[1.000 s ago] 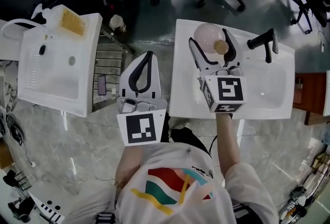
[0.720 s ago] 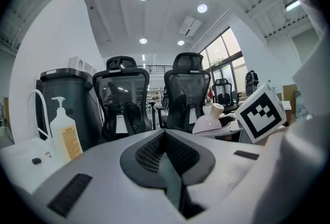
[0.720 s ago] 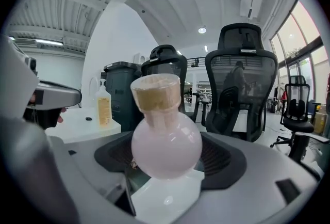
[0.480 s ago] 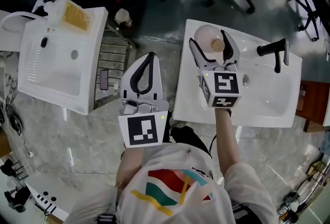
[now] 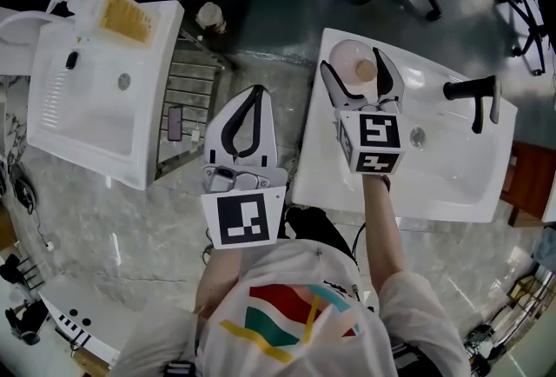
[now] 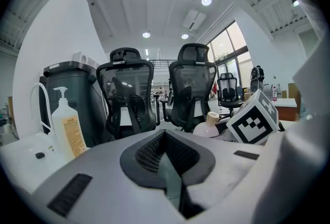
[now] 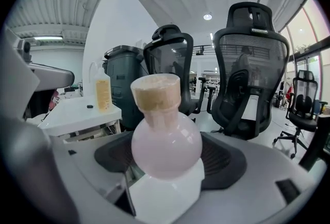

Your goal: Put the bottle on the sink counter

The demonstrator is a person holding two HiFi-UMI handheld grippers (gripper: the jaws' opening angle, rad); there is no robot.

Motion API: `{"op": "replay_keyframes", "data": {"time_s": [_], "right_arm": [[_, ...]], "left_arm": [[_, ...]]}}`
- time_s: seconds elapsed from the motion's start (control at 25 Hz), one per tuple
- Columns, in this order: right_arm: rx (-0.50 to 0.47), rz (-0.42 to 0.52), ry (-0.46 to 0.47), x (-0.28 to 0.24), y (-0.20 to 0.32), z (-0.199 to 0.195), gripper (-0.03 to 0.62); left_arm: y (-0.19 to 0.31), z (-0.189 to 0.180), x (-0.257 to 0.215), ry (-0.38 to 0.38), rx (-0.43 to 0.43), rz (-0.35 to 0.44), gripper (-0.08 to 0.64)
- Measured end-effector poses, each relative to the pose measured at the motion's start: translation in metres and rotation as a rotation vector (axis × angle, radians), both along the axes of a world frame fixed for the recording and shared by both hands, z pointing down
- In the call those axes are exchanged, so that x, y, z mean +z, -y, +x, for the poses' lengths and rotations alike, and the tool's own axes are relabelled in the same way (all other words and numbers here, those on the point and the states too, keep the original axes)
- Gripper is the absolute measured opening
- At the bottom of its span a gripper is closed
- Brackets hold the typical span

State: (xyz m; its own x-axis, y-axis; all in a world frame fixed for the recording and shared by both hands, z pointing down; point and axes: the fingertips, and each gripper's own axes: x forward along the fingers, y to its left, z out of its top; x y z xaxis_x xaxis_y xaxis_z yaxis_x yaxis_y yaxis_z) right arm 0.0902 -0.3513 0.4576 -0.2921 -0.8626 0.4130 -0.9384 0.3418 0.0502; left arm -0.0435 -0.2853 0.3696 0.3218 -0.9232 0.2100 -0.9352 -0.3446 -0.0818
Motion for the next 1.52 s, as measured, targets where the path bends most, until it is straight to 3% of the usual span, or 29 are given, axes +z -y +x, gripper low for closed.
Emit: {"op": "replay_keyframes", "data": {"time_s": [0.76, 1.16, 1.52], "right_arm": [[-0.014, -0.096, -0.076, 0.067, 0.021, 0.008, 0.379], [0.016, -0.157, -0.032, 0.088, 0.025, 0.015, 0.379], [0.035, -0.193, -0.012, 0.100, 0.028, 0.022, 0.379]], "left_arm": [[0.002, -0.012, 0.041, 0.033, -0.025, -0.089, 0.017], [0.000, -0.010, 0.049, 0.065, -0.001, -0.101, 0.017], [0.002, -0.020, 0.050, 0.069, -0.032, -0.100, 0.017]]}}
